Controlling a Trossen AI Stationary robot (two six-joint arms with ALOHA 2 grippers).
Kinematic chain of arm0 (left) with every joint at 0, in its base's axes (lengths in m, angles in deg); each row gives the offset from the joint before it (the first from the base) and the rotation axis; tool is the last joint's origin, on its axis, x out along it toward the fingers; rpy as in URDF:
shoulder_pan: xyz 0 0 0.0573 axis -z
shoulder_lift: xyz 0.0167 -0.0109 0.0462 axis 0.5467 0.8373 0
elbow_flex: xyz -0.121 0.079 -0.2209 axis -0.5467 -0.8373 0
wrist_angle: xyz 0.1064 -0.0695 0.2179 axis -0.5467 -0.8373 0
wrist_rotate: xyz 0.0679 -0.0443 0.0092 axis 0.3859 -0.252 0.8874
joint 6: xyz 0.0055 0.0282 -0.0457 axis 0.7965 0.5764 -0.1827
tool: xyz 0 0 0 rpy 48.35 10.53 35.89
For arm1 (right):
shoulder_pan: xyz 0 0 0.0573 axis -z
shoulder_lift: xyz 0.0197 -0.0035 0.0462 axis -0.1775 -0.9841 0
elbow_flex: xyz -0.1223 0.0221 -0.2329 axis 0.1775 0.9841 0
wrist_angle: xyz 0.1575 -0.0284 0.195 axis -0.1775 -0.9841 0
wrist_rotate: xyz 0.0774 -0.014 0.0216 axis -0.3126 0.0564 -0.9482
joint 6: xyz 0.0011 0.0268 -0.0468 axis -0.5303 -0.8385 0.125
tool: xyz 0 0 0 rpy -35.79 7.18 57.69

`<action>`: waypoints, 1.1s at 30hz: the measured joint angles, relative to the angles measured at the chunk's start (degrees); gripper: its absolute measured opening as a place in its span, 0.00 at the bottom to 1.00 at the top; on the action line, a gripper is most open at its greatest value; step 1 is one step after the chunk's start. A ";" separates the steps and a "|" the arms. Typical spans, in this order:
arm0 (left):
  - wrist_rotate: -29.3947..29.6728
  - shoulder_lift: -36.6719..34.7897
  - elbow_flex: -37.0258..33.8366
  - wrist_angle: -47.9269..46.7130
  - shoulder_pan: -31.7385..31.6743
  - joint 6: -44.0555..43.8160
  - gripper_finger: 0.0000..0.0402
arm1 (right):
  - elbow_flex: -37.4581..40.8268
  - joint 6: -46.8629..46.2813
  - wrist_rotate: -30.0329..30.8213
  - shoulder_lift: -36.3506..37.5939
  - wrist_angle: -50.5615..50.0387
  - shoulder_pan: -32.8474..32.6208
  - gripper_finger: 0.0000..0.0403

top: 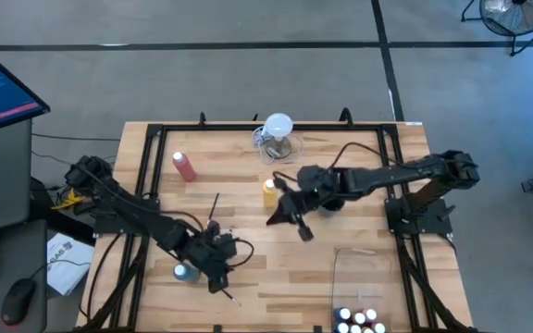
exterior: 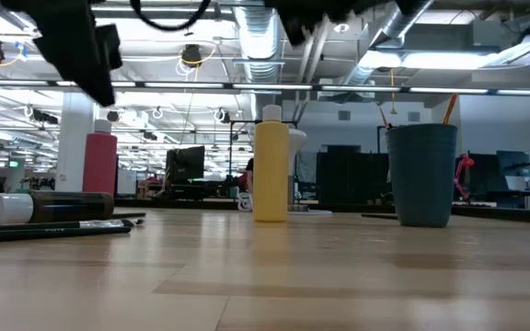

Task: Pick & Place Paint Supplies
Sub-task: Put the black silver paintbrush into the blue cup

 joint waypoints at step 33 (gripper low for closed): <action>-19.81 2.75 1.26 -20.69 1.68 -13.39 0.30 | 2.89 2.13 -1.51 8.47 -9.15 -6.48 0.00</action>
